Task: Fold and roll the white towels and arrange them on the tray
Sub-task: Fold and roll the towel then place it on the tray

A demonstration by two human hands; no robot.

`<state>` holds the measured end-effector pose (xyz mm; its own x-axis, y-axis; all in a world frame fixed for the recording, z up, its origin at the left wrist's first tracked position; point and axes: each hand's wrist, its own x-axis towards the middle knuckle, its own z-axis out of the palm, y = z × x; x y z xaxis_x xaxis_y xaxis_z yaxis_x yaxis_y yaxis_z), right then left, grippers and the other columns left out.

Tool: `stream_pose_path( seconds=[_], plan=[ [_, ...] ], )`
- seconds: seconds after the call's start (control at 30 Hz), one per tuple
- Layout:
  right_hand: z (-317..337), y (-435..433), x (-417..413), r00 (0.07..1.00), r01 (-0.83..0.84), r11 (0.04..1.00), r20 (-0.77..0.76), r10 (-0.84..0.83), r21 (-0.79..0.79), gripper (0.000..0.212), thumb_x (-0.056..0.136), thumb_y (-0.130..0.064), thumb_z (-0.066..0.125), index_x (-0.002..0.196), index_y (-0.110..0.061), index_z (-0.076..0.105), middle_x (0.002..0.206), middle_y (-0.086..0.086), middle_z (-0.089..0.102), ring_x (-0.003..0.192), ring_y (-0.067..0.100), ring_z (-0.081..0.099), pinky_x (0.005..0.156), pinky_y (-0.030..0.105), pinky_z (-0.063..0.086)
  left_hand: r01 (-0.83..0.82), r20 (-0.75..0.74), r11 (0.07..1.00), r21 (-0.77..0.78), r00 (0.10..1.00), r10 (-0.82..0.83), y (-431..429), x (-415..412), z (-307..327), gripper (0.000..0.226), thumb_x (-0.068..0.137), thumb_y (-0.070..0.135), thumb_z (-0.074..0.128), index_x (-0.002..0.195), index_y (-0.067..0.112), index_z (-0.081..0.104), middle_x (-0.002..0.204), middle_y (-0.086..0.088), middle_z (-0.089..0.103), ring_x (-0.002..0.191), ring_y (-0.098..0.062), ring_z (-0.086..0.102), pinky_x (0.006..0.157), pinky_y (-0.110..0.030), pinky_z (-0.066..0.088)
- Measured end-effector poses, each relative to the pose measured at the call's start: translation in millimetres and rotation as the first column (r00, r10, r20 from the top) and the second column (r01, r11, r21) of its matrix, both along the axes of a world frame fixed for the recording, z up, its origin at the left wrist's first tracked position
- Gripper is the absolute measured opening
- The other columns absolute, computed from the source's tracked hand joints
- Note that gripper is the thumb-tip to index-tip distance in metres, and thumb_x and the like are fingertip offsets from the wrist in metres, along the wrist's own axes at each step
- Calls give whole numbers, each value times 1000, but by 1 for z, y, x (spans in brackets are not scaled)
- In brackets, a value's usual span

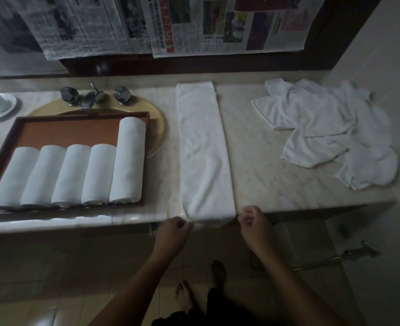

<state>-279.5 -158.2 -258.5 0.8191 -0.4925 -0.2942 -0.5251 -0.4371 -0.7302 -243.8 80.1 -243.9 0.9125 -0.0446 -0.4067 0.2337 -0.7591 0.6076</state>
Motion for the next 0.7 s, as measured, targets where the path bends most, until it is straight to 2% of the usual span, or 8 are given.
stream_pose_path(
  seconds=[0.13,0.23,0.3,0.4,0.47,0.57,0.63,0.7],
  plan=[
    [21,-1,42,989,-124,978,59,135,-168,35,95,-15,65,130,-11,61,124,9,65,116,28,59,98,40,49,-45,316,998,39,948,30,-12,21,21,14,96,34,67,94,21,64,91,3,60,76,-10,58,69,-31,49],
    [23,12,70,936,-298,898,87,342,-323,45,100,-20,60,143,-16,51,146,9,52,135,29,46,109,43,41,47,504,999,4,863,-43,-32,47,24,18,98,24,64,115,17,64,111,-1,63,99,-19,61,82,-35,51],
    [16,23,86,858,-460,769,2,514,-445,52,105,-26,52,155,-21,39,163,6,34,151,26,29,121,45,28,187,464,975,121,858,-222,-40,61,9,36,104,30,52,139,18,56,142,-5,57,129,-24,54,103,-39,47],
    [-7,20,98,750,-621,570,-197,632,-538,58,108,-37,38,162,-27,22,172,1,13,158,24,9,126,56,12,360,289,858,366,833,-472,-26,71,-24,58,107,46,19,163,28,23,171,-1,14,158,-25,11,124,-53,22],
    [-16,1,101,794,-570,578,-211,570,-584,60,105,-40,37,162,-25,25,172,-1,16,158,26,13,123,62,14,316,281,842,437,841,-461,-12,73,-35,63,105,46,19,164,24,18,172,-3,7,159,-28,5,125,-58,16],
    [-21,-16,117,886,-445,676,-176,430,-587,60,105,-37,41,161,-20,28,171,4,18,158,27,12,123,62,16,186,357,894,408,868,-344,-16,86,-30,64,103,38,29,162,14,27,170,-10,17,158,-33,12,124,-59,15],
    [-16,-6,131,877,-444,679,-129,462,-585,61,106,-38,39,162,-20,24,172,6,12,159,27,7,125,60,13,225,386,904,364,847,-367,-36,99,-25,64,105,41,24,164,17,21,172,-7,9,159,-28,3,127,-54,7],
    [-16,7,146,809,-524,601,-131,573,-603,62,106,-39,36,164,-22,21,172,6,10,159,27,6,124,61,14,305,367,889,342,827,-426,-56,116,-24,65,106,49,14,165,21,12,173,-2,-1,159,-20,-8,128,-52,0]
  ],
)
